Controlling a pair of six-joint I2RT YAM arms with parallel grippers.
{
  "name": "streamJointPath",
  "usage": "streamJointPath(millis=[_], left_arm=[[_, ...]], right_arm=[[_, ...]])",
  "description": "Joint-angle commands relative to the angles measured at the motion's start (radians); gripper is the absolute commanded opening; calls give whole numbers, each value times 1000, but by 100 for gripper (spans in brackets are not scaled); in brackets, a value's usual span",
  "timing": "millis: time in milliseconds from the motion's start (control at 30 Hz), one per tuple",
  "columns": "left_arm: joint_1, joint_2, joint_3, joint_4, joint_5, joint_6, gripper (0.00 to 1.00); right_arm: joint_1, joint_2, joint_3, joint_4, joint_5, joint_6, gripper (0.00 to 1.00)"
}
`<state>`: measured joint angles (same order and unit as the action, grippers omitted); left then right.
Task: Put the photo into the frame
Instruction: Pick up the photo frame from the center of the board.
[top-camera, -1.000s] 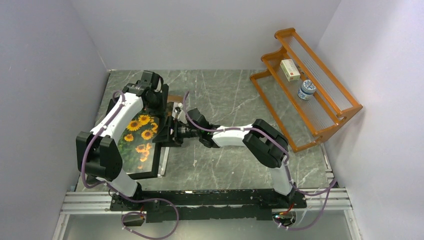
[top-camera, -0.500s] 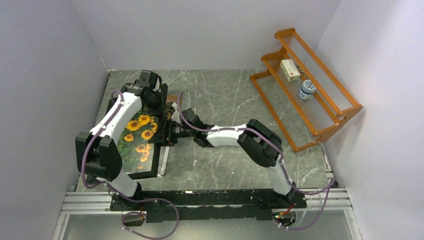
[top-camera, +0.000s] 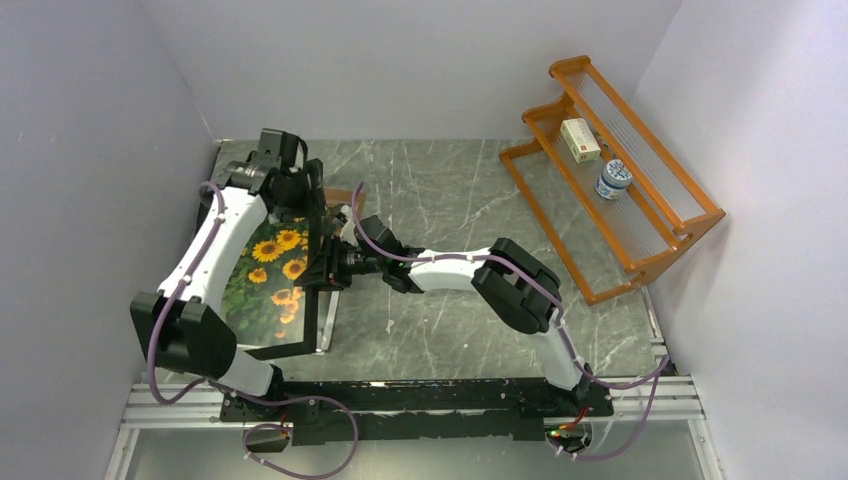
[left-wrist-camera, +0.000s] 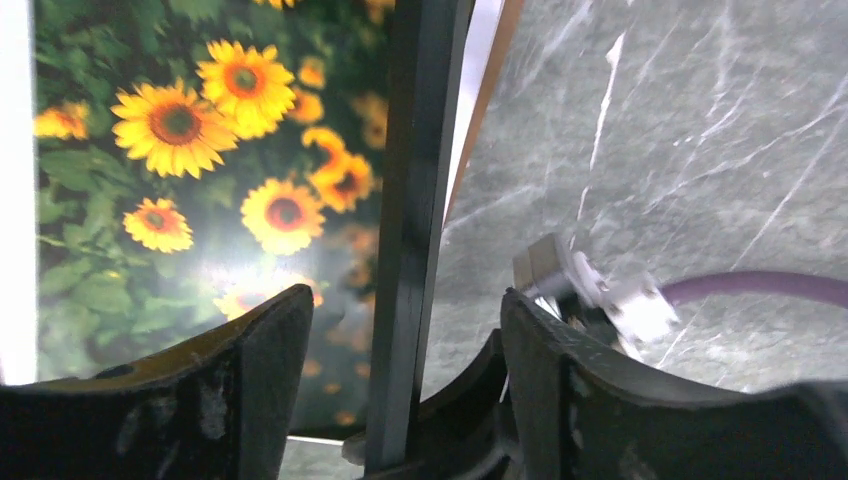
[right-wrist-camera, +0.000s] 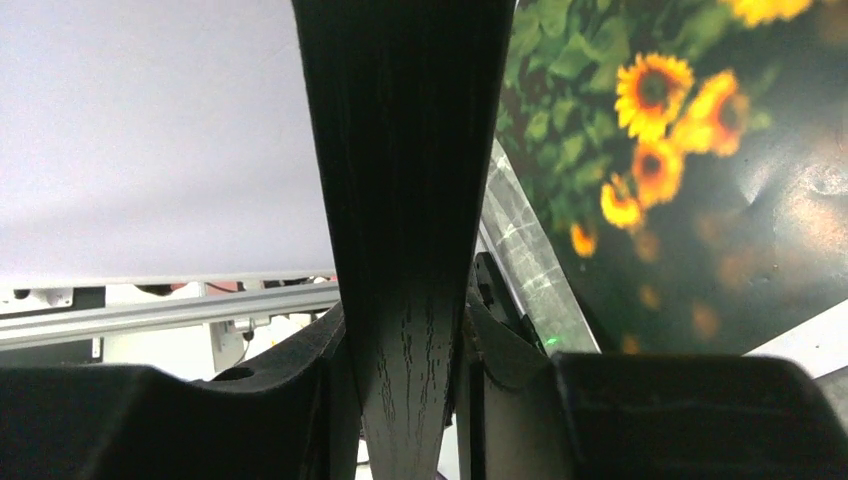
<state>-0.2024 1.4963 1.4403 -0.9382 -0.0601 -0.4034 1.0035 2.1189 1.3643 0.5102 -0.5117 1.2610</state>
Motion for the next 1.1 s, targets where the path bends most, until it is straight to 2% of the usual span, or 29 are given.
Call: streamJointPath(millis=[0,100,133,400,667,1067], left_arm=[[4,-104,118,-41,-85,6,79],[7,-152,177,-65,-107,18,93],[8,-169,194,-69,-111,22,94],[8,-262,260,-68,-75,23,94],[8,-297,189,-36,-26,7,94],[51,-175,101,69,1,-140,94]], right_arm=[[3,-57,96,145,-4,-33,0],[3,-83,114,150,-4,-31,0],[2,-96,119,145,-3,-31,0],[-9,-179,127,123,8,-32,0],[-51,-275,108,80,23,-42,0],[-69,-300,105,15,19,-79,0]])
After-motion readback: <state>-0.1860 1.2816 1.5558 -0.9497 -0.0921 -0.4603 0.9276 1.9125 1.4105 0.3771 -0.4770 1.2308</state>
